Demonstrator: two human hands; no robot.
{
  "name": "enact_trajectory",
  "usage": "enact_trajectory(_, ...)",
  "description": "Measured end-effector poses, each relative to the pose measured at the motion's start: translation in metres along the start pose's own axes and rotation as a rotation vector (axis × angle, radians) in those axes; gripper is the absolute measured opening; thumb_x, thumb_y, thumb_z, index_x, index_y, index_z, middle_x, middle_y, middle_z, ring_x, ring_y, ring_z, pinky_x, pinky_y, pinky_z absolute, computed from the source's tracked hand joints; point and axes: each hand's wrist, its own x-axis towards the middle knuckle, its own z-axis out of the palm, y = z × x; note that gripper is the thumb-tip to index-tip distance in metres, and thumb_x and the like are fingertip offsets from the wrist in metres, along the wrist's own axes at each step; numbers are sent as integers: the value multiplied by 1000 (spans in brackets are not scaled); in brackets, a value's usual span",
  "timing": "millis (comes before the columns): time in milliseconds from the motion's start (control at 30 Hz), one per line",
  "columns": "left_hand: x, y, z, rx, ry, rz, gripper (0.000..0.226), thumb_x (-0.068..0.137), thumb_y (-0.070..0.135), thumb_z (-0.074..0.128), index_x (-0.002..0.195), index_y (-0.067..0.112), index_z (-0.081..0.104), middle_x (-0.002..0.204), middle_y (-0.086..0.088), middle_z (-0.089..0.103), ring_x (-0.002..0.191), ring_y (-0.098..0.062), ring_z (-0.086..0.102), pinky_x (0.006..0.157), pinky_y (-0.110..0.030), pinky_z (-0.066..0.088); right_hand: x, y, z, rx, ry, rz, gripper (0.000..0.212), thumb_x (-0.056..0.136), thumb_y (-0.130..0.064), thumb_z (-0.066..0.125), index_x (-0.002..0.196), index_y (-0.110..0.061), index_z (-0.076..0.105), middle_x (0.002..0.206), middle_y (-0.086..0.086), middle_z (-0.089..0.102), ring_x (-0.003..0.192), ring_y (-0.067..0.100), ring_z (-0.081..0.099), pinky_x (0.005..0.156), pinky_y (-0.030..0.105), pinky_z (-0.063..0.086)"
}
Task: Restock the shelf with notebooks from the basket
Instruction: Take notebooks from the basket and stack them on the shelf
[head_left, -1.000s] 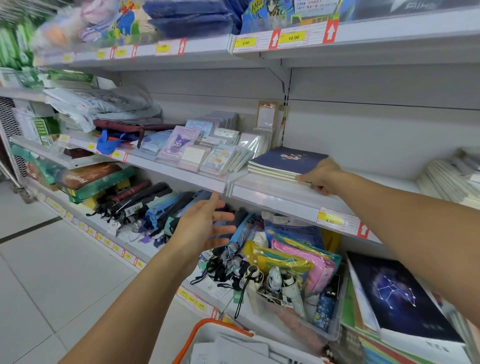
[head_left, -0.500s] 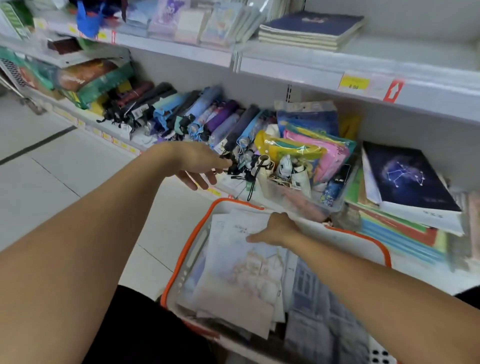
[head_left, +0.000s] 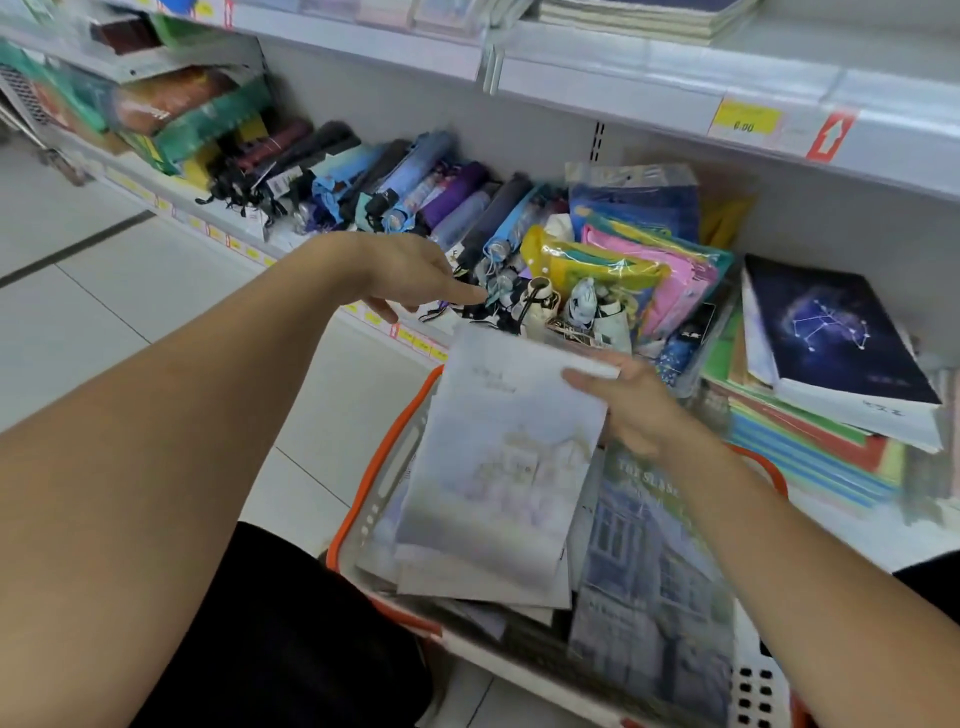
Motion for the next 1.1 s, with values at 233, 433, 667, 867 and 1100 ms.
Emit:
enact_trajectory(233, -10, -2, -7, -464, -283, 115, 43, 81, 33, 74, 122, 21, 64, 117, -1, 72, 101, -20, 71, 80, -36, 60, 9, -83, 28, 597, -141, -162, 22, 96, -18, 63, 111, -6, 74, 118, 15, 72, 107, 27, 71, 86, 44, 60)
enact_trajectory(433, -5, -8, -21, -228, 231, -41, 45, 84, 22, 76, 122, 6, 61, 110, -15, 69, 91, -34, 69, 83, -51, 58, 7, 13, 40, -430, 137, 310, 52, 95, -59, 53, 115, -11, 58, 97, 6, 66, 88, 25, 66, 80, 38, 59)
enact_trajectory(667, -3, -20, -20, -252, 359, -124, 51, 82, 21, 76, 125, 0, 58, 114, -18, 65, 96, -38, 67, 86, -53, 56, 7, 87, 42, -667, 195, 382, 69, 55, -33, 97, 109, -5, 64, 114, 12, 69, 94, 28, 70, 78, 38, 61)
enact_trajectory(867, 8, -19, -16, -26, 527, -152, 29, 88, 16, 63, 113, 2, 60, 106, -16, 61, 85, -33, 58, 71, -37, 49, 3, 50, 35, -231, 35, 158, 34, 83, -1, 77, 115, -4, 66, 117, 16, 72, 92, 27, 72, 80, 41, 60)
enact_trajectory(1100, 5, -25, -17, -143, 567, -141, 15, 85, 16, 64, 96, 5, 64, 91, -11, 68, 81, -26, 67, 62, -24, 53, -9, -114, 5, 167, -119, -207, 32, 94, -9, 62, 126, -12, 61, 119, 9, 73, 102, 26, 72, 79, 41, 61)
